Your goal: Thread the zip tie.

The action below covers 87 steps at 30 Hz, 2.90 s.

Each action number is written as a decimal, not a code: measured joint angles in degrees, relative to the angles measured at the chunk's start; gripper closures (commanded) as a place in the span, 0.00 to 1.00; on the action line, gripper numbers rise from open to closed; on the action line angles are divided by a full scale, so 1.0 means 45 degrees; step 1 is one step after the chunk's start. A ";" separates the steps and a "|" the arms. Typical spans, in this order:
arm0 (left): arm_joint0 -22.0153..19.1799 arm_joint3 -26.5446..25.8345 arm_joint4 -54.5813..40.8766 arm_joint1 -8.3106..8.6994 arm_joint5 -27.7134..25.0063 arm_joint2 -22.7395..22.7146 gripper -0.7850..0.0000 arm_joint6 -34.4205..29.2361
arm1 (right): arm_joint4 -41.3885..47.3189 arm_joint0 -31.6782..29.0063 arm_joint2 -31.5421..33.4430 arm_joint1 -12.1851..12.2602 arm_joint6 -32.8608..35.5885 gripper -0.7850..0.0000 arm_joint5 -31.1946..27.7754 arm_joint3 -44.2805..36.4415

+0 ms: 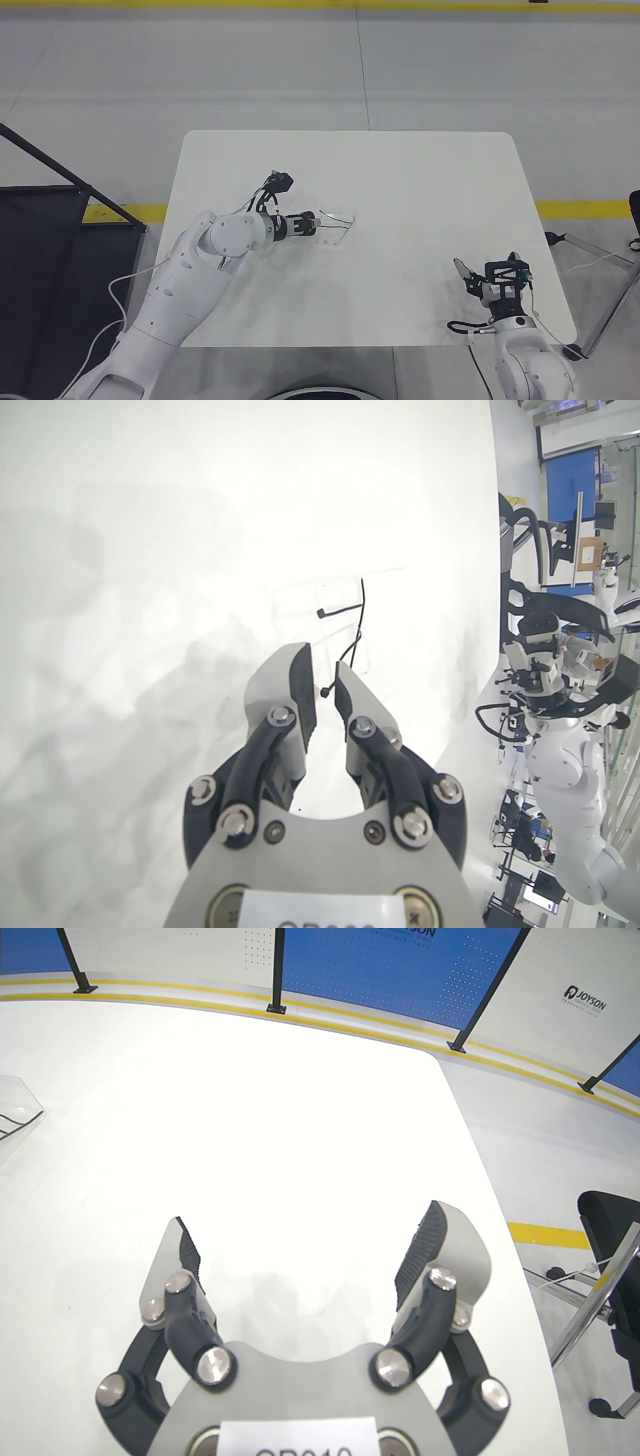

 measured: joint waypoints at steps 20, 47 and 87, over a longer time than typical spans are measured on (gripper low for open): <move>-0.0032 0.0112 -0.0203 0.0014 -0.0145 0.0003 1.00 0.0071 | 0.0000 0.0000 0.0000 0.0000 0.0000 0.00 0.0000 0.0000; 0.1991 -0.2236 -0.0704 0.0717 -0.4423 -0.1974 1.00 0.0113 | 0.0000 0.0000 0.0000 0.0000 0.0000 0.00 0.0000 0.0000; 0.2066 -0.2561 -0.4559 0.1350 -0.6663 -0.3293 1.00 -0.2966 | 0.1352 0.0449 -0.1237 -0.0003 0.4405 0.00 -0.3562 -0.1837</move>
